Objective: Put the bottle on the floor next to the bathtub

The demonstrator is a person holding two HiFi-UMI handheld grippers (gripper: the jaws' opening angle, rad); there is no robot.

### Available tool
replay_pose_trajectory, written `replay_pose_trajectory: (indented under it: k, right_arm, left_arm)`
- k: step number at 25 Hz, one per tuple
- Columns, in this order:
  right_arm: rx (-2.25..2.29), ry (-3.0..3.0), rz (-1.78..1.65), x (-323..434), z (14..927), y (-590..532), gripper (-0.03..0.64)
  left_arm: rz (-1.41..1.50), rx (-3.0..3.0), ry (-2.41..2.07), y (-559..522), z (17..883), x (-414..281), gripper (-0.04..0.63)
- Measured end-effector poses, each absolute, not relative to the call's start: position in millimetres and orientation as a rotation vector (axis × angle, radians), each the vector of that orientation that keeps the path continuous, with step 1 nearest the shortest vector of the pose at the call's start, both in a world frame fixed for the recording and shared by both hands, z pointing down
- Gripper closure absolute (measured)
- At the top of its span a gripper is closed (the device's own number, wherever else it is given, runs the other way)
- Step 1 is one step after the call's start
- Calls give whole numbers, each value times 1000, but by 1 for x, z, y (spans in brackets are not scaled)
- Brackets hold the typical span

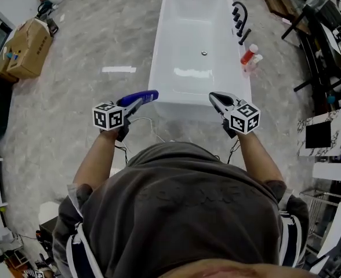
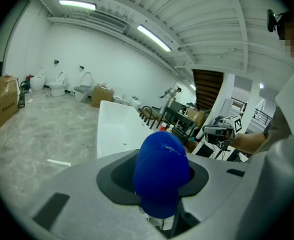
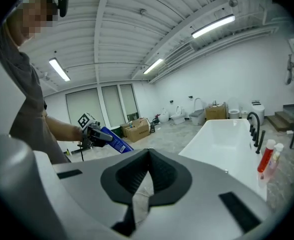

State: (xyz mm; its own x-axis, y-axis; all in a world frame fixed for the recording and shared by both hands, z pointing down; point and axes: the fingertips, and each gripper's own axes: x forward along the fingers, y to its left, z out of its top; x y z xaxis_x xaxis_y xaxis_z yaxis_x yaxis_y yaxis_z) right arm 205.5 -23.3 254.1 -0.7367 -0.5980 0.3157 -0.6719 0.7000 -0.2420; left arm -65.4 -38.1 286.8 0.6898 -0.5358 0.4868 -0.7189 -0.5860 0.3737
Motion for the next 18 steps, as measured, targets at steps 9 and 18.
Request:
replay_pose_trajectory:
  k: [9,18]
  right_arm:
    - [975,-2669,616,224,300,-19,624]
    - [1103,-2536,698,157,343,-37,624]
  left_arm:
    - [757,2319,-899,-21,341,-20,456]
    - [957,2403,-732,-58,402,-82,456]
